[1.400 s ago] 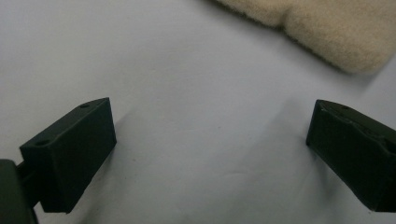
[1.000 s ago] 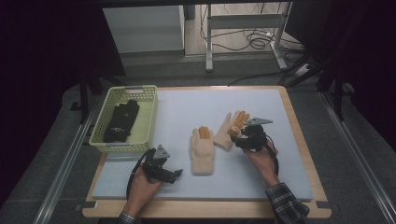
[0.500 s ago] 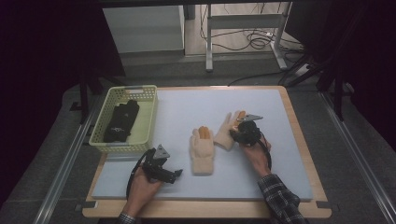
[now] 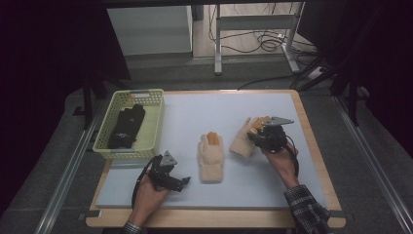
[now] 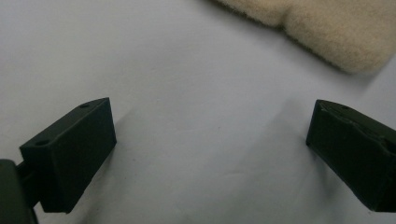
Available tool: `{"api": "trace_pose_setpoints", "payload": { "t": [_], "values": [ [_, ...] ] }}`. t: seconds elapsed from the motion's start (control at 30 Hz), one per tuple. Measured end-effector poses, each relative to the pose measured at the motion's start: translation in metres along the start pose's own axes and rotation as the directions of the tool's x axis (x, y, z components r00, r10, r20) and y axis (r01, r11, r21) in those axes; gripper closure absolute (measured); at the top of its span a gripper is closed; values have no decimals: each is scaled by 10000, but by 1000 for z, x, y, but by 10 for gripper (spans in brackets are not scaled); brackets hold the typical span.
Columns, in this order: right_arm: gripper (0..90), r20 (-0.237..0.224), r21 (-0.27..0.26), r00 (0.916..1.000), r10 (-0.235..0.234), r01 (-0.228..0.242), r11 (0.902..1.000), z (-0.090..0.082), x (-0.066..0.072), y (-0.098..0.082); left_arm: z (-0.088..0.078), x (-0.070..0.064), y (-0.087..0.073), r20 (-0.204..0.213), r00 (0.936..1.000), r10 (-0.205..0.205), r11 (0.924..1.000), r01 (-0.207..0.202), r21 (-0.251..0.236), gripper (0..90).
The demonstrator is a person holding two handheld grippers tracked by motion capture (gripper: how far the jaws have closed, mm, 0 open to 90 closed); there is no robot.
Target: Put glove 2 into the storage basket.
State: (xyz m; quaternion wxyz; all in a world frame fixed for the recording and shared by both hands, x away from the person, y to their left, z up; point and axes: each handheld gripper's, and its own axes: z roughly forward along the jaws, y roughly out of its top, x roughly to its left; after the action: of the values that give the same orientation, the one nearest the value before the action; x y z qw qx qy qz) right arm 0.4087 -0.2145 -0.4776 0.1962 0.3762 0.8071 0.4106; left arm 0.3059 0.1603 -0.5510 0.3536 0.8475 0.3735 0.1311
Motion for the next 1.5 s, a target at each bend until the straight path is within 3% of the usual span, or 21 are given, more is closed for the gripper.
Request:
{"api": "trace_pose_setpoints", "payload": {
  "t": [0.17,0.3,0.43,0.57,0.7,0.8,0.97,1.07,1.13,1.2,1.3,1.4,1.5],
  "values": [
    [610,-997,-366,9937,-519,484,9982,-16,16,10,0,0,0,7,10000,-8,10000,8,-4,15],
    [610,-1863,-605,9771,-1028,930,9938,-20,35,19,0,0,0,-5,10000,-12,10000,12,-35,15],
    [610,-2923,-680,9384,-1844,1719,9828,-11,60,27,0,0,0,1,10000,38,10000,-38,12,15],
    [610,-3583,-610,9005,-2466,2410,9686,4,77,31,0,0,0,-1,10000,7,10000,-7,-15,15],
    [610,-4110,-463,8689,-2760,2824,9582,22,86,31,0,0,0,2,10000,11,10000,-11,-13,15],
    [610,-4345,-340,8530,-2893,3054,9516,36,89,29,0,0,0,3,10000,43,10000,-43,14,15],
    [609,-4553,97,8472,-2738,3122,9500,54,89,20,0,0,0,7,10000,-11,10000,11,-5,15],
    [583,-4295,491,8576,-2829,3350,9409,61,89,14,0,0,0,8,10000,-12,10000,12,-1,15],
    [552,-4327,500,8643,-2565,3071,9504,61,88,13,0,0,0,6,10000,-7,10000,7,1,15],
    [503,-4215,409,8698,-2564,3007,9528,58,87,14,0,0,0,6,10000,-6,10000,6,2,15],
    [470,-3963,261,8872,-2363,2681,9630,48,84,15,0,0,0,7,10000,-1,10000,1,4,15],
    [485,-3764,244,9024,-2096,2358,9715,38,78,12,0,0,0,4,10000,20,10000,-20,6,15],
    [605,-3510,353,9167,-1910,2167,9756,30,73,3,0,0,0,14,10000,-9,10000,9,5,15]
  ]
}}
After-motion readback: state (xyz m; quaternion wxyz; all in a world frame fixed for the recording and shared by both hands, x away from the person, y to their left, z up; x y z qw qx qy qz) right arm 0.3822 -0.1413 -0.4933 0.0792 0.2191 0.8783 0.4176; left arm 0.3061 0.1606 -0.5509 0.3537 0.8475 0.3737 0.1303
